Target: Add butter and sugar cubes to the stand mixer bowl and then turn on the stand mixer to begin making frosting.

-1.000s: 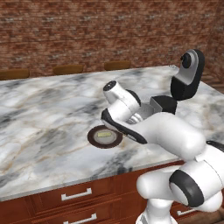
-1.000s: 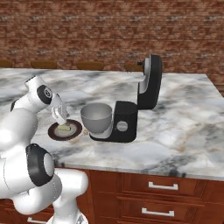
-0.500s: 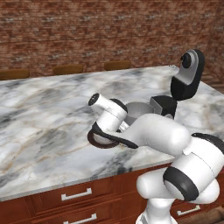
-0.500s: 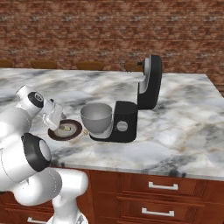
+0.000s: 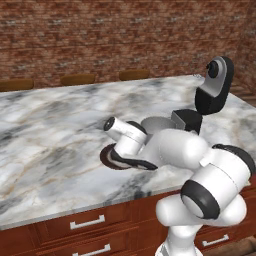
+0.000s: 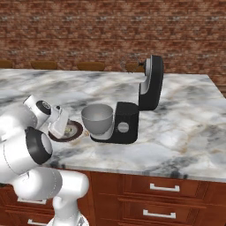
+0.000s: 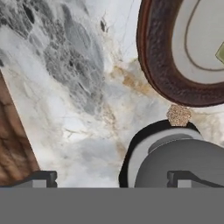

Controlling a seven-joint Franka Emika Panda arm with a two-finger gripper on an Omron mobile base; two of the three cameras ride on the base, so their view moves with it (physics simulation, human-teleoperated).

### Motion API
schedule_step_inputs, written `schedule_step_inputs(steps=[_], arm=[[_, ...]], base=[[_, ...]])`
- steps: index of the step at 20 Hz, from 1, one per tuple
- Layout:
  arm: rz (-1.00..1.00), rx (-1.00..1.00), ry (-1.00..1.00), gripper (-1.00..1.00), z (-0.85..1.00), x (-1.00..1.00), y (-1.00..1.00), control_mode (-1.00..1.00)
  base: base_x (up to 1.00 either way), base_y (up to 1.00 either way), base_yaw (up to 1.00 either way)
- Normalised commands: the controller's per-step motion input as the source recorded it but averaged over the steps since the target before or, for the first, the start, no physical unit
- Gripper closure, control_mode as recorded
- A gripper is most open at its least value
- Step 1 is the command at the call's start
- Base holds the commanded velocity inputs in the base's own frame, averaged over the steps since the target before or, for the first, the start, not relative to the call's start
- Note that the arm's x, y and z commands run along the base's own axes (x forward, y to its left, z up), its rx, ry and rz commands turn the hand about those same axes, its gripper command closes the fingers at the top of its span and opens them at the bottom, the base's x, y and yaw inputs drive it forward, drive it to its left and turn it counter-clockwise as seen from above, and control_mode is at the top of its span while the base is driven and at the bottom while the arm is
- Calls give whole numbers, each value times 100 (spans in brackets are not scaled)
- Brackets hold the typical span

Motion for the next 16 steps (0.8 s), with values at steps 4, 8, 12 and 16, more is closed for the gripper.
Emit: schedule_step_inputs(steps=[4, 8, 12, 16], arm=[[-3, 2, 0, -100, -8, 11, -19, -100], [0, 0, 0, -100, -16, 4, -19, -100], [0, 0, 0, -100, -28, 3, -19, -100], [0, 0, 0, -100, -23, 0, -21, -100]], base=[[0, 0, 0], [0, 0, 0], [0, 0, 0], [0, 0, 0]])
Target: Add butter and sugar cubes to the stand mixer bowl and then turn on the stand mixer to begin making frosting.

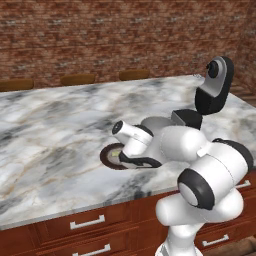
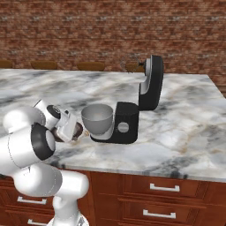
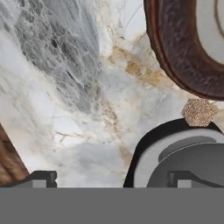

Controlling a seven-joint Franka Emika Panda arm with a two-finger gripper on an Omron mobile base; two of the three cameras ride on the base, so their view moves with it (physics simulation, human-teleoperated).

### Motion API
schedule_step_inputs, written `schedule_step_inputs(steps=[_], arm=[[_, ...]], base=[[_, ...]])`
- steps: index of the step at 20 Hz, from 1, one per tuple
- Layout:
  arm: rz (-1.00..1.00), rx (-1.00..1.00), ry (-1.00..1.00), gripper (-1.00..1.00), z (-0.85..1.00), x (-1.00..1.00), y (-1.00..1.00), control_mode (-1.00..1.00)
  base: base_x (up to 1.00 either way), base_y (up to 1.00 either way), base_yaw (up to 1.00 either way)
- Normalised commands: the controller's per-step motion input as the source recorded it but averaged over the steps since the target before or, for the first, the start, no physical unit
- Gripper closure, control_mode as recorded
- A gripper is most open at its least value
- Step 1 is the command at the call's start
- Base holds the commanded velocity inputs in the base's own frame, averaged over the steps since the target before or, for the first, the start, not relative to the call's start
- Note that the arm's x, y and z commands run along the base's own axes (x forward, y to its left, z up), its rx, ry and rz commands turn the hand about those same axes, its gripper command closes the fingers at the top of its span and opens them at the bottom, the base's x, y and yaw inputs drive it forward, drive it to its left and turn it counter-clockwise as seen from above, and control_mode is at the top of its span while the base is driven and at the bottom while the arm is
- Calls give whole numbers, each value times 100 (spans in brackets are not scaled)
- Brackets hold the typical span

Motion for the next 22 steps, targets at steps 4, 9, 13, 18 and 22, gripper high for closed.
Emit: schedule_step_inputs(steps=[4, 9, 13, 18, 22], arm=[[0, 0, 0, -100, -15, 12, -12, -100], [0, 0, 0, -100, -11, 24, 0, -100], [-1, 0, 0, -100, -4, 18, 2, -100], [0, 0, 0, -100, -2, 16, 9, -100], [0, 0, 0, -100, -11, 23, 5, -100]], base=[[0, 0, 0], [0, 0, 0], [0, 0, 0], [0, 0, 0], [0, 0, 0]])
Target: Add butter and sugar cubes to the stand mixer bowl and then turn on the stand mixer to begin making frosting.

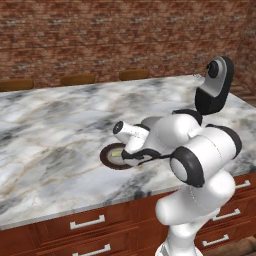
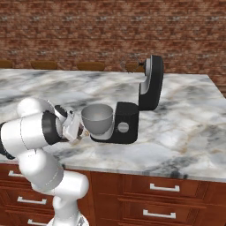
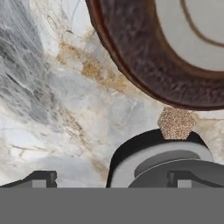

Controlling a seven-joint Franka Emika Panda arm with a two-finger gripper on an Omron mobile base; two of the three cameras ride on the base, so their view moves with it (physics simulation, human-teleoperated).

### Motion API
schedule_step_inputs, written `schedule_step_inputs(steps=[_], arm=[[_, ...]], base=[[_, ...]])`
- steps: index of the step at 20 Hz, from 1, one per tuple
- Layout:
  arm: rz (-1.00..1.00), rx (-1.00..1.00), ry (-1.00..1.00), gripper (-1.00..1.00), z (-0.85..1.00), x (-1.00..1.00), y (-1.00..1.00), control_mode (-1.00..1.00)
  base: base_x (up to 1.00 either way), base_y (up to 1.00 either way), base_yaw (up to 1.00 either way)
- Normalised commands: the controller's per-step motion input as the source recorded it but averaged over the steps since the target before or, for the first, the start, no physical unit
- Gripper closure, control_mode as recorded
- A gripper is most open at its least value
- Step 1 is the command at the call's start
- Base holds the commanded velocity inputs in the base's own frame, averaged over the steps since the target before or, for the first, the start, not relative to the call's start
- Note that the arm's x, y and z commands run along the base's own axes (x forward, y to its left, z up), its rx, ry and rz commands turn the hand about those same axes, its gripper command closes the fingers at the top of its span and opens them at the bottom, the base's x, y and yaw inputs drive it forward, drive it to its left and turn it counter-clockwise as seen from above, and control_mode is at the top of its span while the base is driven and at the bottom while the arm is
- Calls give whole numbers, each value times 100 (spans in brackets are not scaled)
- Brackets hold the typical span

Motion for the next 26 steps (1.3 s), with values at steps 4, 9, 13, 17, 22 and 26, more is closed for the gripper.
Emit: schedule_step_inputs(steps=[4, 9, 13, 17, 22, 26], arm=[[0, 0, 0, -100, -29, 20, 0, -100], [0, 0, 0, -100, -24, 21, 0, -100], [0, 0, 0, -100, -14, 23, 0, -100], [0, 0, 0, -100, -16, 25, 0, -100], [0, 0, 0, -100, -25, 26, 0, -100], [0, -2, 0, -100, -27, 28, 0, -100]], base=[[0, 0, 0], [0, 0, 0], [0, 0, 0], [0, 0, 0], [0, 0, 0], [0, 0, 0]])
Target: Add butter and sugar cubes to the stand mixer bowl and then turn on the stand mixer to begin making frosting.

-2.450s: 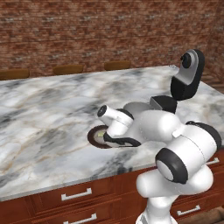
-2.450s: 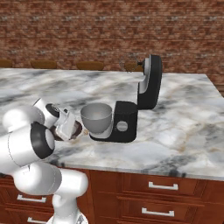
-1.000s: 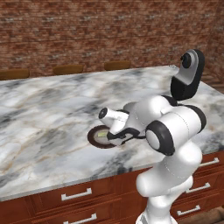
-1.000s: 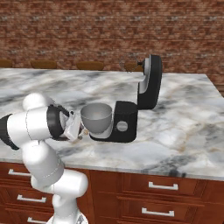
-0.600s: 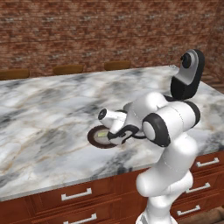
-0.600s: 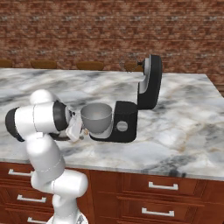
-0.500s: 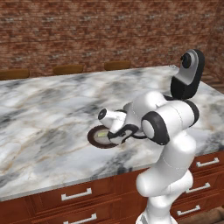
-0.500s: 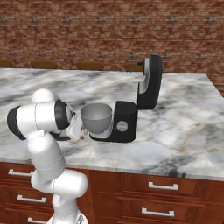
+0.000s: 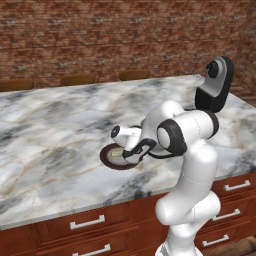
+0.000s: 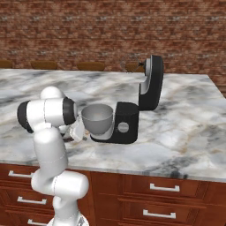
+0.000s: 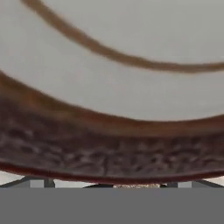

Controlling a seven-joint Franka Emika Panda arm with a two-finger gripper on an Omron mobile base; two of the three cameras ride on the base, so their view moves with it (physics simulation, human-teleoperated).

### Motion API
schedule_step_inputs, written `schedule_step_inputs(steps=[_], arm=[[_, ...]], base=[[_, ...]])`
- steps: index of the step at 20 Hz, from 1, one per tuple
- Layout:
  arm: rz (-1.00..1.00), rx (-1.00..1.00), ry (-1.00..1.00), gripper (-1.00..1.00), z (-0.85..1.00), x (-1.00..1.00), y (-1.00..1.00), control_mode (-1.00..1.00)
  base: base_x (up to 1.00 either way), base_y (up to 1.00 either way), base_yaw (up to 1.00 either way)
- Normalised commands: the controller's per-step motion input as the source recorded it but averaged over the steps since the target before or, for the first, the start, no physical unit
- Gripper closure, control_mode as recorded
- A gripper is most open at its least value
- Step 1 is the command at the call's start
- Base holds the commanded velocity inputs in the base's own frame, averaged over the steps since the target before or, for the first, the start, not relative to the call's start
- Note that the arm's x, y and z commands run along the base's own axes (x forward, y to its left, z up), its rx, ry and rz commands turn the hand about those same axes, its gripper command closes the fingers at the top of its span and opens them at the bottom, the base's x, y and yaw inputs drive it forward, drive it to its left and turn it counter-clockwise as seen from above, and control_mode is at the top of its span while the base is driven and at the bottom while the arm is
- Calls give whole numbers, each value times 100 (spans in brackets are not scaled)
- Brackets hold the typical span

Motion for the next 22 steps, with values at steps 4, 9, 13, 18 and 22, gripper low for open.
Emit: schedule_step_inputs(steps=[4, 9, 13, 18, 22], arm=[[0, -3, 0, -100, -24, 27, 0, -100], [0, -2, 0, 100, -19, 20, 1, -100], [0, 0, -2, 100, -13, 9, 0, -100], [0, 0, -2, 100, 0, 1, 11, -100], [3, 0, -7, 100, 31, -10, 33, -100]], base=[[0, 0, 0], [0, 0, 0], [0, 0, 0], [0, 0, 0], [0, 0, 0]])
